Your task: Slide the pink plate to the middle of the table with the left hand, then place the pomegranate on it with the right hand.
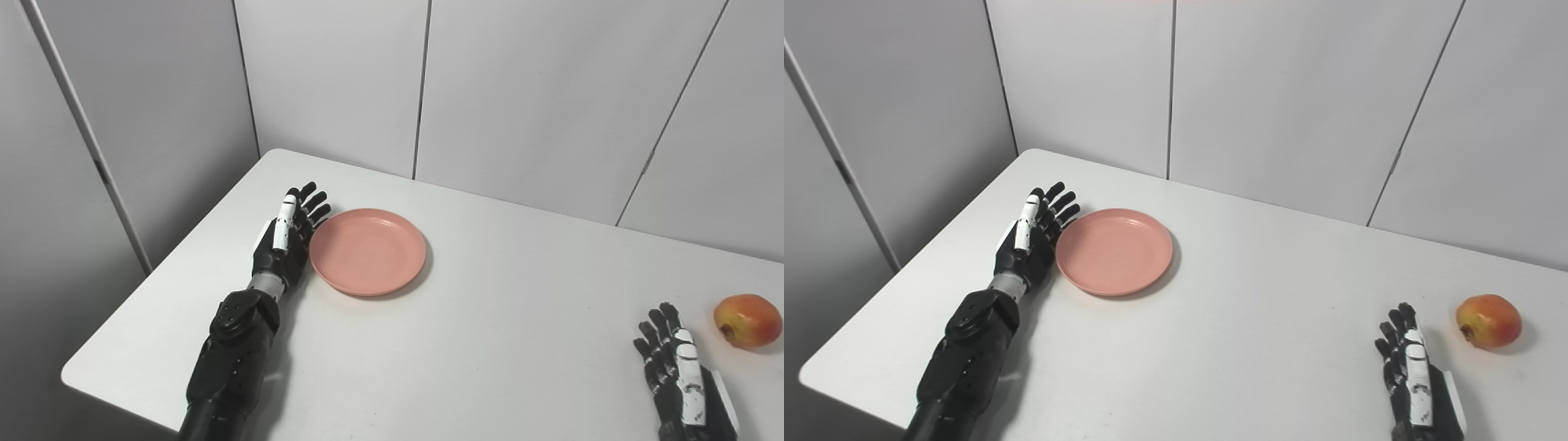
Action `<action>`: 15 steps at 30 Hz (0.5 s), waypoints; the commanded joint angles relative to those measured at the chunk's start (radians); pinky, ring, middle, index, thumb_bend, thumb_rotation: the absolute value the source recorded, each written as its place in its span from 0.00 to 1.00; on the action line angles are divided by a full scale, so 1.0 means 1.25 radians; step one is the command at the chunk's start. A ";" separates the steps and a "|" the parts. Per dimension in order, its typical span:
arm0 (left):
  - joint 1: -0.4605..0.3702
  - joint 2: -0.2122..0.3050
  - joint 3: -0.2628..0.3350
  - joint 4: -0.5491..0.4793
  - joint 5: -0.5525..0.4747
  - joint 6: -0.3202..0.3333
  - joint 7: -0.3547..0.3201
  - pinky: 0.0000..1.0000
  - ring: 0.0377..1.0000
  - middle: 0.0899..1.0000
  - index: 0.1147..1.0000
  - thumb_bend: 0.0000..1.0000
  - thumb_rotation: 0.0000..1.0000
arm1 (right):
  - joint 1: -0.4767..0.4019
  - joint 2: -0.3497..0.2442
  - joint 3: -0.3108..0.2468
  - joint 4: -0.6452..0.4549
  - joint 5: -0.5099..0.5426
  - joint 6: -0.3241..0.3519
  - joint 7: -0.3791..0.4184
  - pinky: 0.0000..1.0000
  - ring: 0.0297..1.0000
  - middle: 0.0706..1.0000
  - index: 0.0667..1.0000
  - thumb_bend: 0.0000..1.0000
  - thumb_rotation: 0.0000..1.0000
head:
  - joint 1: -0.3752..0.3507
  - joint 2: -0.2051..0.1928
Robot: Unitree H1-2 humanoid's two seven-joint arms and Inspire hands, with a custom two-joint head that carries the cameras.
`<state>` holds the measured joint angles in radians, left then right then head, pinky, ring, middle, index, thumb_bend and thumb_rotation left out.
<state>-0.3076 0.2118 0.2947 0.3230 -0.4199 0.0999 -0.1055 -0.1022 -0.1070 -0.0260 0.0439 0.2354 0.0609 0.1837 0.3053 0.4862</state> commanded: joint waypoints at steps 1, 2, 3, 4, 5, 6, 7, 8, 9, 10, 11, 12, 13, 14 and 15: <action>-0.011 -0.005 -0.009 -0.009 -0.002 0.018 -0.010 0.94 0.93 0.93 0.92 0.38 1.00 | 0.003 0.004 0.001 -0.002 0.006 -0.004 0.010 1.00 1.00 1.00 1.00 0.22 1.00 | 0.000 0.001; -0.011 -0.007 -0.010 -0.011 -0.006 0.022 -0.012 0.94 0.93 0.93 0.93 0.39 1.00 | 0.003 0.004 0.001 -0.004 0.007 -0.001 0.009 1.00 1.00 1.00 1.00 0.22 1.00 | -0.002 0.003; -0.012 -0.009 -0.010 -0.013 -0.008 0.029 -0.009 0.94 0.94 0.93 0.92 0.38 1.00 | 0.003 0.005 0.000 -0.005 0.007 0.003 0.006 1.00 1.00 1.00 1.00 0.23 1.00 | -0.003 0.004; -0.013 -0.012 -0.010 -0.017 -0.009 0.036 -0.006 0.94 0.93 0.93 0.92 0.38 1.00 | 0.003 0.006 0.000 -0.006 0.007 0.003 0.005 1.00 1.00 1.00 1.00 0.23 1.00 | -0.007 0.006; -0.014 -0.015 -0.012 -0.021 -0.007 0.042 -0.002 0.94 0.94 0.93 0.92 0.38 1.00 | 0.003 0.006 0.001 -0.006 0.005 0.003 0.004 1.00 1.00 1.00 1.00 0.23 1.00 | -0.007 0.006; -0.014 -0.018 -0.014 -0.025 -0.003 0.047 0.002 0.94 0.93 0.93 0.92 0.38 1.00 | 0.003 0.006 0.002 -0.006 0.003 0.001 0.005 1.00 1.00 1.00 1.00 0.23 1.00 | -0.011 0.008; -0.014 -0.021 -0.016 -0.028 0.001 0.050 0.003 0.94 0.93 0.93 0.91 0.39 1.00 | 0.003 0.005 0.003 -0.003 0.002 -0.004 0.006 1.00 1.00 1.00 1.00 0.23 1.00 | -0.012 0.008; -0.014 -0.023 -0.019 -0.029 0.003 0.051 0.001 0.93 0.93 0.92 0.91 0.39 1.00 | 0.002 0.005 0.003 -0.002 0.001 -0.006 0.007 1.00 1.00 1.00 1.00 0.23 1.00 | -0.015 0.010; -0.014 -0.024 -0.020 -0.030 0.003 0.052 -0.002 0.94 0.93 0.92 0.91 0.39 1.00 | 0.002 0.005 0.004 -0.001 0.001 -0.008 0.007 1.00 1.00 1.00 1.00 0.23 1.00 | -0.015 0.010; -0.015 -0.029 -0.021 -0.031 0.001 0.056 -0.001 0.94 0.93 0.92 0.91 0.39 1.00 | 0.002 0.006 0.004 -0.001 -0.002 -0.007 0.005 1.00 1.00 1.00 1.00 0.23 1.00 | -0.018 0.012; -0.016 -0.032 -0.022 -0.032 -0.001 0.060 0.000 0.93 0.92 0.92 0.91 0.39 1.00 | 0.002 0.006 0.005 -0.002 -0.005 -0.006 0.003 1.00 1.00 1.00 1.00 0.24 1.00 | -0.018 0.012; -0.018 -0.037 -0.024 -0.035 -0.001 0.065 0.003 0.93 0.92 0.92 0.91 0.38 1.00 | 0.003 0.005 0.007 -0.003 -0.010 -0.005 0.001 1.00 1.00 1.00 1.00 0.24 1.00 | -0.018 0.014; -0.019 -0.041 -0.025 -0.037 0.000 0.068 0.004 0.92 0.92 0.92 0.91 0.38 1.00 | 0.003 0.005 0.008 -0.004 -0.013 -0.005 0.001 1.00 1.00 1.00 1.00 0.25 1.00 | -0.018 0.014; -0.020 -0.044 -0.029 -0.037 0.003 0.067 0.003 0.92 0.92 0.92 0.90 0.37 1.00 | 0.003 0.006 0.007 -0.005 -0.011 -0.003 0.001 1.00 1.00 1.00 1.00 0.26 1.00 | -0.019 0.016; -0.020 -0.046 -0.032 -0.037 0.006 0.066 0.001 0.92 0.92 0.92 0.90 0.37 1.00 | 0.004 0.007 0.005 -0.006 -0.009 -0.002 0.001 1.00 1.00 1.00 1.00 0.26 1.00 | -0.019 0.016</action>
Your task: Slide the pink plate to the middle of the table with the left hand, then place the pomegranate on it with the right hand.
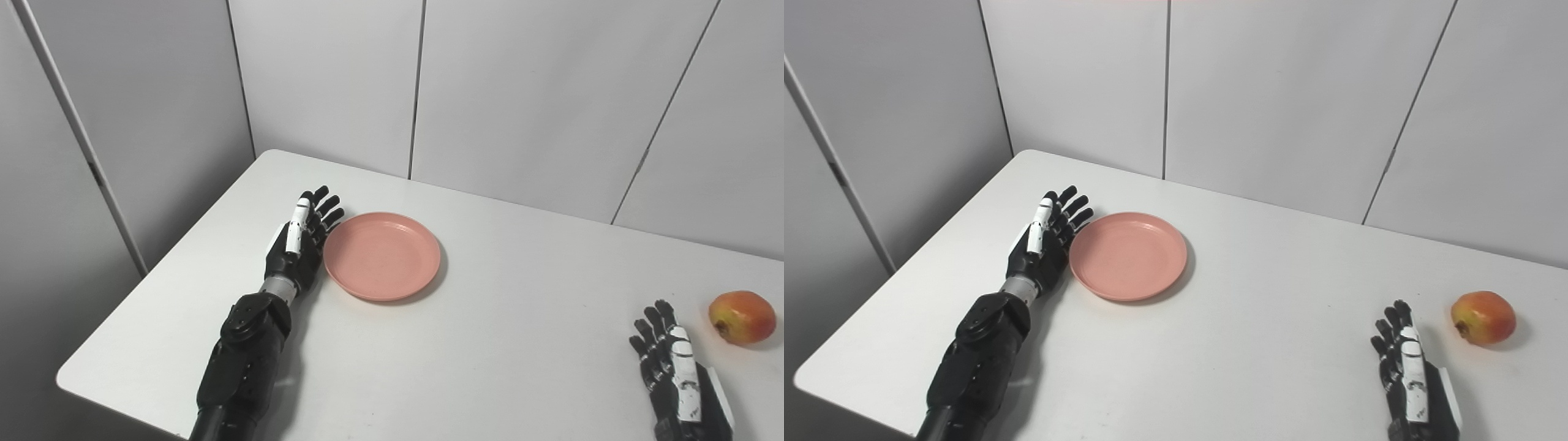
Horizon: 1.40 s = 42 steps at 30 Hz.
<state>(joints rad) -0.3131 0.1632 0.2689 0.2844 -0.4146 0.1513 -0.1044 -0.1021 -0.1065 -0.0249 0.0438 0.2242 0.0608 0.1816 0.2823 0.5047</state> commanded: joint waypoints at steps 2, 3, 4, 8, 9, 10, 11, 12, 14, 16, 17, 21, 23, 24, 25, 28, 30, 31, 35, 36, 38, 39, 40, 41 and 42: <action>-0.016 -0.013 -0.021 -0.007 0.012 0.019 0.003 0.92 0.91 0.92 0.90 0.37 1.00 | 0.004 0.007 0.003 -0.006 0.004 -0.001 0.005 1.00 1.00 1.00 1.00 0.27 1.00 | -0.004 0.005; -0.016 -0.017 -0.025 -0.007 0.016 0.018 0.005 0.92 0.91 0.91 0.90 0.38 1.00 | 0.003 0.008 0.002 -0.006 0.008 -0.001 0.007 1.00 1.00 1.00 1.00 0.27 1.00 | -0.004 0.006; -0.016 -0.020 -0.028 -0.009 0.018 0.017 0.008 0.92 0.91 0.91 0.90 0.38 1.00 | 0.003 0.009 0.001 -0.006 0.012 -0.001 0.008 1.00 1.00 1.00 1.00 0.27 1.00 | -0.004 0.006; -0.015 -0.031 -0.041 -0.015 0.029 0.014 0.012 0.92 0.91 0.91 0.90 0.38 1.00 | 0.004 0.006 0.005 -0.010 0.009 0.002 0.010 1.00 1.00 1.00 1.00 0.26 1.00 | -0.004 0.009; -0.015 -0.035 -0.046 -0.016 0.035 0.014 0.012 0.92 0.91 0.91 0.90 0.38 1.00 | 0.004 0.006 0.005 -0.011 0.009 0.004 0.008 1.00 1.00 1.00 1.00 0.26 1.00 | -0.004 0.009; -0.015 -0.037 -0.050 -0.017 0.038 0.014 0.012 0.92 0.91 0.91 0.90 0.38 1.00 | 0.004 0.007 0.005 -0.012 0.009 0.005 0.007 1.00 1.00 1.00 1.00 0.27 1.00 | -0.004 0.009; -0.016 -0.042 -0.054 -0.016 0.039 0.016 0.012 0.92 0.91 0.91 0.90 0.38 1.00 | 0.004 0.007 0.005 -0.012 0.008 0.005 0.006 1.00 1.00 1.00 1.00 0.27 1.00 | -0.004 0.009; -0.017 -0.045 -0.056 -0.016 0.040 0.018 0.011 0.92 0.91 0.91 0.90 0.39 1.00 | 0.003 0.007 0.005 -0.012 0.007 0.005 0.006 1.00 1.00 1.00 1.00 0.27 1.00 | -0.004 0.009; -0.017 -0.050 -0.063 -0.016 0.039 0.019 0.007 0.92 0.91 0.91 0.90 0.39 1.00 | 0.003 0.007 0.006 -0.012 0.004 0.005 0.004 1.00 1.00 1.00 1.00 0.27 1.00 | -0.013 0.015; -0.016 -0.055 -0.071 -0.021 0.036 0.024 0.001 0.93 0.92 0.92 0.91 0.39 1.00 | 0.003 0.008 0.007 -0.015 0.001 0.005 0.003 1.00 1.00 1.00 1.00 0.27 1.00 | -0.016 0.018; -0.016 -0.058 -0.075 -0.023 0.035 0.029 0.000 0.93 0.92 0.92 0.91 0.39 1.00 | 0.004 0.008 0.008 -0.015 0.000 0.006 0.003 1.00 1.00 1.00 1.00 0.27 1.00 | -0.018 0.019; -0.014 -0.068 -0.089 -0.033 0.040 0.044 0.000 0.92 0.92 0.92 0.90 0.40 1.00 | 0.004 0.009 0.009 -0.019 0.000 0.013 0.002 1.00 1.00 1.00 1.00 0.26 1.00 | -0.024 0.023; -0.012 -0.069 -0.097 -0.037 0.046 0.048 0.000 0.92 0.91 0.91 0.90 0.40 1.00 | 0.005 0.011 0.010 -0.023 0.000 0.020 -0.001 1.00 1.00 1.00 1.00 0.28 1.00 | -0.028 0.025; -0.012 -0.071 -0.102 -0.039 0.048 0.052 0.002 0.92 0.91 0.91 0.90 0.40 1.00 | 0.005 0.012 0.010 -0.025 0.001 0.020 -0.001 1.00 1.00 1.00 1.00 0.27 1.00 | -0.029 0.026; -0.011 -0.072 -0.106 -0.041 0.048 0.055 0.002 0.92 0.91 0.91 0.90 0.40 1.00 | 0.005 0.013 0.011 -0.026 0.001 0.019 -0.001 1.00 1.00 1.00 1.00 0.27 1.00 | -0.035 0.027; -0.008 -0.076 -0.123 -0.047 0.052 0.059 -0.002 0.92 0.91 0.91 0.89 0.40 1.00 | 0.005 0.010 0.018 -0.025 -0.004 0.012 0.005 1.00 1.00 1.00 1.00 0.27 1.00 | -0.044 0.031; -0.005 -0.078 -0.135 -0.054 0.058 0.063 -0.002 0.91 0.91 0.91 0.89 0.40 1.00 | 0.005 0.010 0.019 -0.023 -0.007 0.008 0.003 1.00 1.00 1.00 1.00 0.27 1.00 | -0.049 0.034; -0.004 -0.080 -0.139 -0.056 0.061 0.064 -0.004 0.92 0.91 0.91 0.89 0.40 1.00 | 0.005 0.011 0.019 -0.022 -0.008 0.007 0.002 1.00 1.00 1.00 1.00 0.27 1.00 | -0.053 0.036; -0.003 -0.090 -0.154 -0.067 0.068 0.079 -0.003 0.92 0.91 0.91 0.90 0.40 1.00 | 0.006 0.015 0.019 -0.021 0.000 0.011 0.004 1.00 1.00 1.00 1.00 0.29 1.00 | -0.065 0.041; -0.003 -0.094 -0.158 -0.069 0.070 0.083 -0.002 0.92 0.91 0.91 0.90 0.39 1.00 | 0.006 0.016 0.020 -0.020 0.002 0.008 0.005 1.00 1.00 1.00 1.00 0.29 1.00 | -0.069 0.042; -0.002 -0.100 -0.167 -0.076 0.075 0.092 -0.002 0.91 0.90 0.90 0.89 0.39 1.00 | 0.006 0.015 0.022 -0.021 0.002 0.010 0.007 1.00 1.00 1.00 1.00 0.29 1.00 | -0.076 0.045; -0.001 -0.102 -0.173 -0.080 0.078 0.098 -0.003 0.91 0.90 0.90 0.89 0.38 1.00 | 0.006 0.015 0.023 -0.021 0.002 0.010 0.008 1.00 1.00 1.00 1.00 0.30 1.00 | -0.080 0.047; 0.000 -0.102 -0.179 -0.084 0.081 0.101 -0.007 0.91 0.90 0.90 0.89 0.37 1.00 | 0.006 0.015 0.023 -0.022 0.001 0.012 0.008 1.00 1.00 1.00 1.00 0.30 1.00 | -0.082 0.048; 0.002 -0.102 -0.186 -0.088 0.085 0.104 -0.011 0.91 0.91 0.90 0.90 0.37 1.00 | 0.006 0.016 0.024 -0.023 0.000 0.013 0.007 1.00 1.00 1.00 1.00 0.30 1.00 | -0.087 0.050; 0.004 -0.102 -0.194 -0.091 0.089 0.106 -0.015 0.91 0.91 0.90 0.90 0.38 1.00 | 0.007 0.016 0.026 -0.025 -0.002 0.011 0.006 1.00 1.00 1.00 1.00 0.30 1.00 | -0.088 0.050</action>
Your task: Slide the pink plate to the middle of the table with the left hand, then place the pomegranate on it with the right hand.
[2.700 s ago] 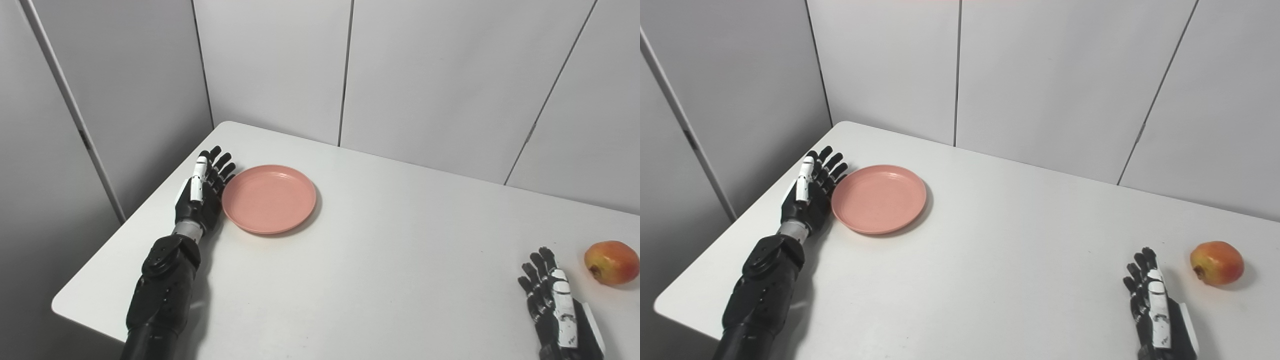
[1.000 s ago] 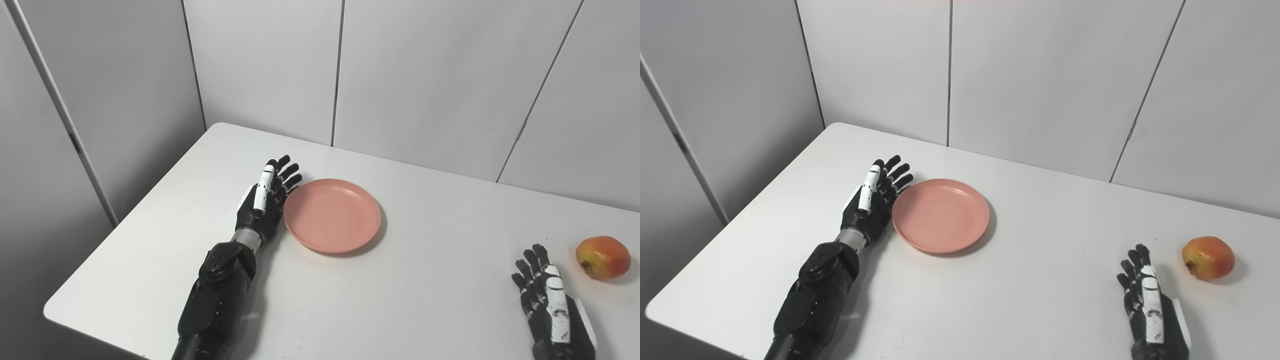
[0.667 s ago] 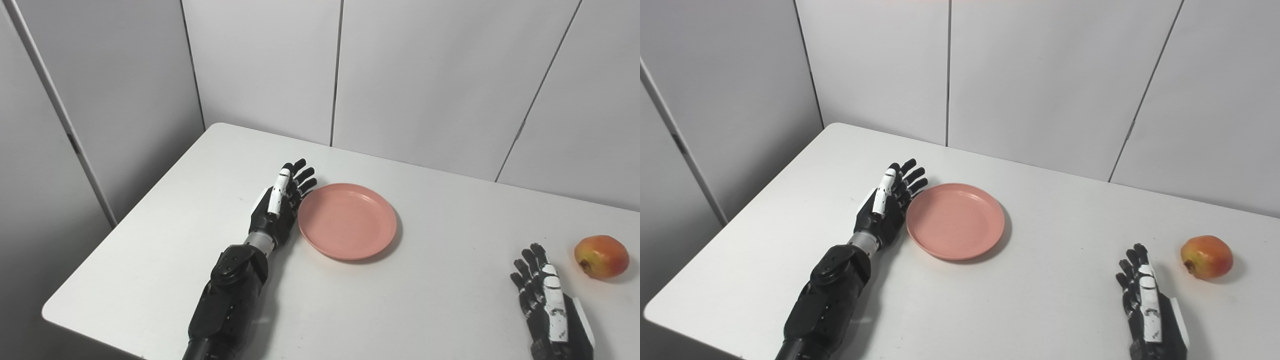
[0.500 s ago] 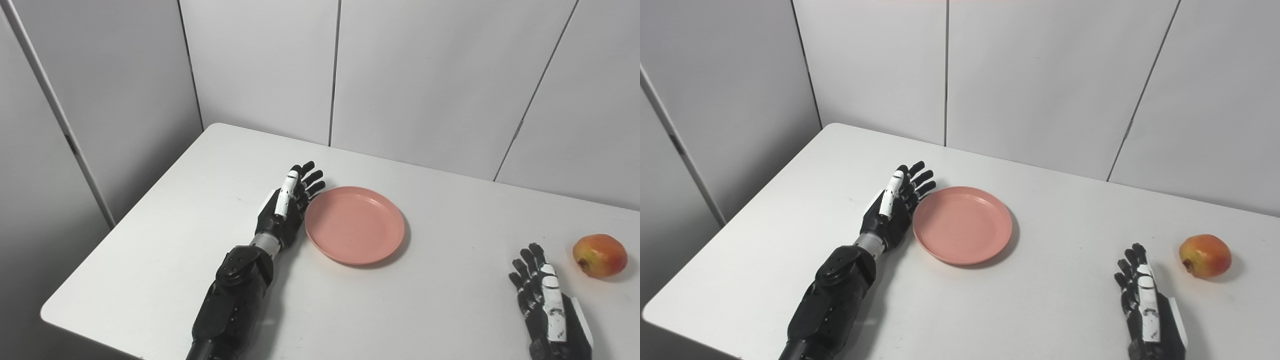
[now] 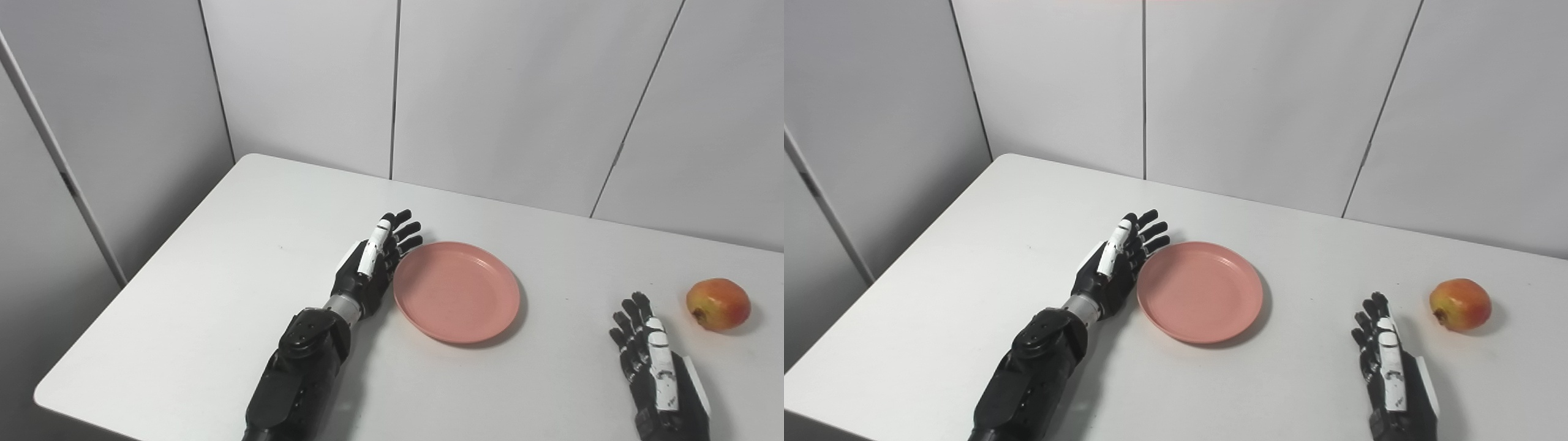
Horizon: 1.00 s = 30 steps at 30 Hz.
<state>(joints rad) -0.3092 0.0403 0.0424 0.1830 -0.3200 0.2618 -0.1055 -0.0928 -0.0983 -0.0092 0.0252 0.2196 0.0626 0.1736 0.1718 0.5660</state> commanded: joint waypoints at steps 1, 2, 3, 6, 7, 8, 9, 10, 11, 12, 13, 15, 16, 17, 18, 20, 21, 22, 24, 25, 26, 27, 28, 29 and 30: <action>0.003 -0.004 -0.020 -0.012 0.016 0.019 -0.018 0.91 0.91 0.90 0.90 0.38 1.00 | 0.000 0.010 0.015 -0.013 0.000 0.010 0.012 1.00 1.00 1.00 1.00 0.30 1.00 | -0.006 0.004; 0.005 -0.005 -0.027 -0.013 0.018 0.016 -0.025 0.91 0.91 0.91 0.90 0.39 1.00 | 0.001 0.011 0.015 -0.016 -0.001 0.012 0.010 1.00 1.00 1.00 1.00 0.30 1.00 | -0.007 0.004; 0.007 -0.006 -0.032 -0.015 0.020 0.015 -0.029 0.91 0.91 0.91 0.90 0.39 1.00 | 0.002 0.013 0.016 -0.018 -0.001 0.013 0.008 1.00 1.00 1.00 1.00 0.30 1.00 | -0.013 0.006; 0.011 -0.011 -0.045 -0.022 0.034 0.014 -0.034 0.91 0.91 0.91 0.89 0.40 1.00 | 0.003 0.016 0.015 -0.020 0.007 0.021 0.008 1.00 1.00 1.00 1.00 0.31 1.00 | -0.020 0.012; 0.013 -0.014 -0.050 -0.026 0.037 0.016 -0.035 0.91 0.91 0.91 0.89 0.40 1.00 | 0.003 0.016 0.016 -0.022 0.005 0.024 0.006 1.00 1.00 1.00 1.00 0.31 1.00 | -0.027 0.015; 0.014 -0.016 -0.053 -0.030 0.039 0.017 -0.035 0.90 0.91 0.91 0.89 0.40 1.00 | 0.003 0.017 0.017 -0.024 0.002 0.025 0.005 1.00 1.00 1.00 1.00 0.31 1.00 | -0.027 0.015; 0.016 -0.018 -0.058 -0.035 0.041 0.019 -0.037 0.90 0.91 0.91 0.89 0.40 1.00 | 0.002 0.017 0.019 -0.026 0.000 0.028 0.004 1.00 1.00 1.00 1.00 0.31 1.00 | -0.035 0.019; 0.018 -0.019 -0.061 -0.039 0.042 0.020 -0.037 0.90 0.91 0.91 0.89 0.40 1.00 | 0.002 0.016 0.021 -0.028 -0.001 0.030 0.004 1.00 1.00 1.00 1.00 0.31 1.00 | -0.036 0.019; 0.021 -0.022 -0.065 -0.045 0.043 0.021 -0.036 0.90 0.91 0.91 0.89 0.40 1.00 | 0.002 0.016 0.022 -0.028 -0.001 0.031 0.004 1.00 1.00 1.00 1.00 0.31 1.00 | -0.042 0.023; 0.022 -0.024 -0.067 -0.049 0.044 0.023 -0.035 0.90 0.90 0.90 0.89 0.40 1.00 | 0.002 0.016 0.024 -0.029 -0.001 0.031 0.004 1.00 1.00 1.00 1.00 0.31 1.00 | -0.042 0.023; 0.025 -0.029 -0.068 -0.055 0.042 0.026 -0.033 0.90 0.90 0.90 0.89 0.40 1.00 | 0.002 0.015 0.026 -0.029 -0.004 0.032 0.002 1.00 1.00 1.00 1.00 0.31 1.00 | -0.048 0.026; 0.030 -0.037 -0.068 -0.064 0.038 0.034 -0.030 0.90 0.90 0.91 0.89 0.40 1.00 | 0.002 0.015 0.028 -0.031 -0.005 0.035 0.000 1.00 1.00 1.00 1.00 0.33 1.00 | -0.054 0.029; 0.032 -0.040 -0.068 -0.068 0.037 0.038 -0.030 0.90 0.90 0.91 0.89 0.40 1.00 | 0.002 0.016 0.029 -0.032 -0.004 0.037 0.000 1.00 1.00 1.00 1.00 0.33 1.00 | -0.054 0.029; 0.036 -0.044 -0.069 -0.070 0.036 0.040 -0.030 0.90 0.90 0.91 0.89 0.40 1.00 | 0.002 0.016 0.030 -0.034 -0.001 0.039 0.000 1.00 1.00 1.00 1.00 0.33 1.00 | -0.060 0.032; 0.038 -0.048 -0.070 -0.072 0.036 0.041 -0.031 0.90 0.90 0.90 0.89 0.40 1.00 | 0.002 0.016 0.030 -0.035 0.000 0.041 0.000 1.00 1.00 1.00 1.00 0.33 1.00 | -0.060 0.032; 0.047 -0.048 -0.084 -0.077 0.052 0.038 -0.035 0.90 0.90 0.90 0.89 0.41 1.00 | 0.003 0.017 0.032 -0.036 -0.003 0.041 -0.001 1.00 1.00 1.00 1.00 0.34 1.00 | -0.071 0.038; 0.051 -0.049 -0.090 -0.078 0.060 0.035 -0.035 0.90 0.90 0.90 0.89 0.41 1.00 | 0.003 0.017 0.033 -0.037 -0.004 0.042 -0.002 1.00 1.00 1.00 1.00 0.35 1.00 | -0.074 0.039; 0.054 -0.049 -0.094 -0.077 0.065 0.030 -0.035 0.90 0.90 0.90 0.89 0.41 1.00 | 0.003 0.019 0.033 -0.039 -0.004 0.046 -0.005 1.00 1.00 1.00 1.00 0.35 1.00 | -0.077 0.041; 0.058 -0.050 -0.096 -0.074 0.070 0.023 -0.032 0.90 0.90 0.90 0.89 0.41 1.00 | 0.004 0.022 0.034 -0.044 -0.005 0.052 -0.009 1.00 1.00 1.00 1.00 0.34 1.00 | -0.083 0.043; 0.059 -0.050 -0.095 -0.074 0.072 0.021 -0.030 0.90 0.90 0.90 0.89 0.41 1.00 | 0.004 0.024 0.033 -0.044 -0.005 0.052 -0.011 1.00 1.00 1.00 1.00 0.33 1.00 | -0.086 0.044; 0.060 -0.051 -0.093 -0.075 0.073 0.019 -0.028 0.90 0.90 0.91 0.89 0.41 1.00 | 0.004 0.025 0.033 -0.045 -0.005 0.052 -0.012 1.00 1.00 1.00 1.00 0.33 1.00 | -0.092 0.046; 0.061 -0.052 -0.091 -0.075 0.078 0.015 -0.023 0.91 0.91 0.91 0.89 0.41 1.00 | 0.003 0.027 0.033 -0.045 -0.005 0.052 -0.014 1.00 1.00 1.00 1.00 0.32 1.00 | -0.092 0.046; 0.062 -0.053 -0.089 -0.076 0.081 0.011 -0.019 0.91 0.90 0.91 0.88 0.41 1.00 | 0.003 0.028 0.033 -0.045 -0.006 0.052 -0.015 1.00 1.00 1.00 1.00 0.32 1.00 | -0.102 0.047; 0.063 -0.054 -0.088 -0.076 0.084 0.008 -0.016 0.91 0.90 0.91 0.88 0.41 1.00 | 0.003 0.028 0.033 -0.045 -0.006 0.051 -0.016 1.00 1.00 1.00 1.00 0.32 1.00 | -0.102 0.047; 0.065 -0.055 -0.087 -0.077 0.092 -0.002 -0.010 0.91 0.90 0.91 0.88 0.41 1.00 | 0.003 0.029 0.033 -0.045 -0.008 0.051 -0.019 1.00 1.00 1.00 1.00 0.32 1.00 | -0.112 0.048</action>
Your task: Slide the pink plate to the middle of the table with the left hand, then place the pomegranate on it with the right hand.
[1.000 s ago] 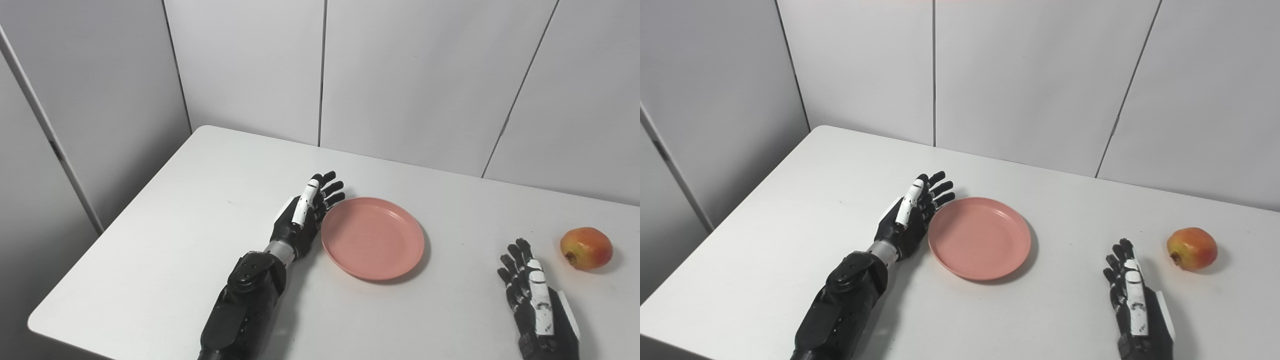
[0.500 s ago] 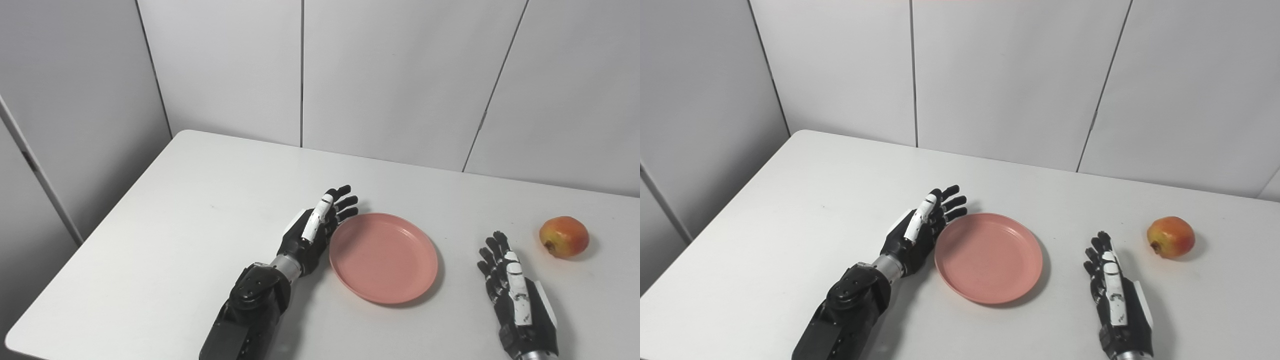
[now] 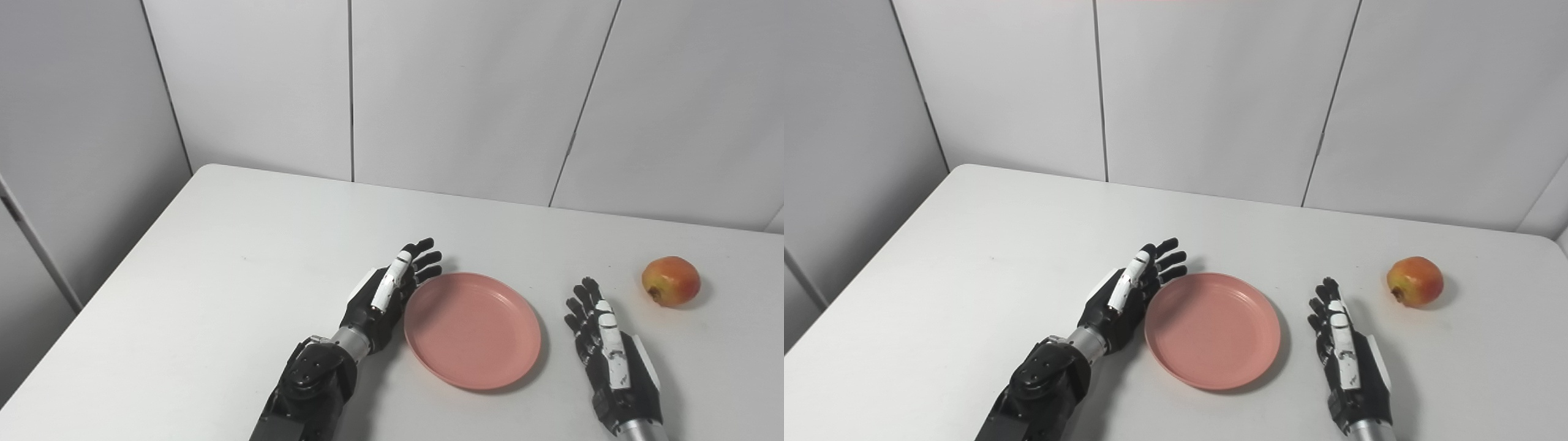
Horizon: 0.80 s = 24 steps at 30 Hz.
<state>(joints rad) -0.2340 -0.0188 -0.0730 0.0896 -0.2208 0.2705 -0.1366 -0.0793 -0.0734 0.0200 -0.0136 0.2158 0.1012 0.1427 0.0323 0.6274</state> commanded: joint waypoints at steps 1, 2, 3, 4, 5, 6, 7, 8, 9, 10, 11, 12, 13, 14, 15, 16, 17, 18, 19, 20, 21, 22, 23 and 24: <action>0.006 -0.008 0.006 -0.003 0.019 -0.016 0.018 0.90 0.90 0.91 0.88 0.41 1.00 | -0.008 0.010 0.010 -0.013 -0.007 0.020 0.004 1.00 1.00 1.00 1.00 0.32 1.00 | 0.000 -0.001; 0.008 -0.009 0.008 -0.003 0.025 -0.025 0.022 0.91 0.90 0.91 0.89 0.41 1.00 | -0.008 0.010 0.010 -0.011 -0.009 0.017 0.002 1.00 1.00 1.00 1.00 0.32 1.00 | -0.008 0.000; 0.010 -0.009 0.009 -0.003 0.028 -0.031 0.025 0.91 0.91 0.92 0.90 0.42 1.00 | -0.008 0.011 0.010 -0.010 -0.010 0.015 0.001 1.00 1.00 1.00 1.00 0.32 1.00 | -0.008 0.000; 0.012 -0.010 0.012 -0.003 0.029 -0.039 0.025 0.92 0.91 0.92 0.90 0.42 1.00 | -0.008 0.012 0.010 -0.008 -0.011 0.013 0.001 1.00 1.00 1.00 1.00 0.32 1.00 | -0.014 0.001; 0.013 -0.011 0.014 -0.003 0.029 -0.045 0.025 0.92 0.91 0.92 0.91 0.42 1.00 | -0.008 0.012 0.010 -0.007 -0.012 0.011 0.000 1.00 1.00 1.00 1.00 0.32 1.00 | -0.014 0.001; 0.014 -0.012 0.016 -0.003 0.031 -0.051 0.025 0.92 0.91 0.93 0.91 0.42 1.00 | -0.007 0.013 0.009 -0.008 -0.014 0.014 -0.002 1.00 1.00 1.00 1.00 0.32 1.00 | -0.021 0.002; 0.016 -0.012 0.018 -0.003 0.032 -0.057 0.025 0.92 0.92 0.93 0.92 0.42 1.00 | -0.007 0.014 0.008 -0.010 -0.016 0.017 -0.004 1.00 1.00 1.00 1.00 0.32 1.00 | -0.026 0.002; 0.017 -0.012 0.020 -0.004 0.034 -0.060 0.026 0.92 0.92 0.93 0.92 0.43 1.00 | -0.006 0.015 0.007 -0.012 -0.018 0.020 -0.005 1.00 1.00 1.00 1.00 0.32 1.00 | -0.031 0.001; 0.019 -0.013 0.021 -0.005 0.036 -0.062 0.026 0.92 0.92 0.93 0.92 0.43 1.00 | -0.006 0.015 0.007 -0.013 -0.019 0.022 -0.006 1.00 1.00 1.00 1.00 0.32 1.00 | -0.031 0.001; 0.021 -0.012 0.022 -0.005 0.040 -0.069 0.027 0.91 0.92 0.93 0.92 0.43 1.00 | -0.005 0.016 0.005 -0.013 -0.020 0.022 -0.008 1.00 1.00 1.00 1.00 0.32 1.00 | -0.049 -0.001; 0.024 -0.011 0.023 -0.004 0.044 -0.078 0.027 0.91 0.91 0.93 0.91 0.43 1.00 | -0.004 0.016 0.004 -0.014 -0.020 0.021 -0.009 1.00 0.99 1.00 1.00 0.32 1.00 | -0.056 -0.002; 0.025 -0.011 0.024 -0.003 0.048 -0.084 0.027 0.90 0.91 0.93 0.91 0.43 1.00 | -0.003 0.016 0.003 -0.014 -0.019 0.020 -0.009 1.00 0.99 1.00 1.00 0.32 1.00 | -0.064 -0.002; 0.028 -0.009 0.026 -0.002 0.048 -0.089 0.025 0.90 0.91 0.93 0.91 0.43 1.00 | -0.001 0.014 0.004 -0.017 -0.020 0.015 -0.008 1.00 0.99 1.00 1.00 0.32 1.00 | -0.076 -0.003; 0.030 -0.008 0.028 -0.003 0.048 -0.091 0.023 0.90 0.91 0.93 0.91 0.43 1.00 | 0.000 0.011 0.004 -0.019 -0.021 0.012 -0.007 1.00 0.99 1.00 1.00 0.32 1.00 | -0.078 -0.003; 0.033 -0.007 0.029 -0.005 0.047 -0.092 0.022 0.90 0.91 0.92 0.91 0.43 1.00 | 0.002 0.009 0.003 -0.024 -0.019 0.012 -0.005 1.00 0.99 1.00 1.00 0.32 1.00 | -0.090 -0.003; 0.035 -0.004 0.032 -0.004 0.043 -0.093 0.019 0.91 0.91 0.93 0.91 0.43 1.00 | 0.003 0.007 0.003 -0.031 -0.019 0.011 -0.005 1.00 1.00 1.00 1.00 0.33 1.00 | -0.090 -0.003; 0.036 -0.004 0.035 -0.004 0.038 -0.091 0.018 0.91 0.92 0.93 0.92 0.43 1.00 | 0.004 0.005 0.003 -0.035 -0.020 0.006 -0.004 1.00 1.00 1.00 1.00 0.33 1.00 | -0.103 -0.006; 0.037 -0.003 0.039 -0.003 0.034 -0.090 0.016 0.91 0.92 0.93 0.92 0.42 1.00 | 0.004 0.004 0.003 -0.041 -0.023 0.000 -0.006 1.00 1.00 1.00 1.00 0.34 1.00 | -0.106 -0.006; 0.038 -0.002 0.044 0.000 0.029 -0.092 0.015 0.91 0.92 0.93 0.92 0.42 1.00 | 0.003 0.004 0.003 -0.048 -0.027 -0.005 -0.008 1.00 0.99 1.00 0.99 0.36 1.00 | -0.121 -0.009; 0.038 -0.001 0.048 0.003 0.025 -0.092 0.012 0.92 0.92 0.93 0.92 0.42 1.00 | 0.003 0.005 0.003 -0.056 -0.031 -0.009 -0.011 1.00 0.99 1.00 0.99 0.38 1.00 | -0.123 -0.010; 0.038 0.001 0.052 0.007 0.022 -0.094 0.009 0.92 0.92 0.93 0.92 0.41 1.00 | 0.002 0.004 0.004 -0.063 -0.037 -0.012 -0.012 1.00 0.99 0.99 0.99 0.39 1.00 | -0.131 -0.012; 0.038 0.002 0.057 0.011 0.018 -0.096 0.006 0.92 0.92 0.93 0.92 0.41 1.00 | 0.002 0.003 0.003 -0.074 -0.040 -0.010 -0.014 1.00 0.99 1.00 0.99 0.40 1.00 | -0.138 -0.014; 0.038 0.003 0.060 0.016 0.016 -0.099 0.003 0.92 0.92 0.93 0.92 0.41 1.00 | 0.001 0.003 0.002 -0.084 -0.042 -0.007 -0.016 1.00 0.99 1.00 0.99 0.40 1.00 | -0.150 -0.018; 0.038 0.003 0.062 0.019 0.014 -0.102 0.001 0.92 0.92 0.93 0.92 0.41 1.00 | 0.001 0.003 0.001 -0.091 -0.042 -0.005 -0.017 1.00 0.99 1.00 0.99 0.39 1.00 | -0.150 -0.018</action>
<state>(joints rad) -0.1889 -0.0175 -0.0038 0.0995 -0.1963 0.1436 -0.1332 -0.0470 -0.0688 0.0249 -0.0798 0.1640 0.1031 0.1218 -0.1563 0.6060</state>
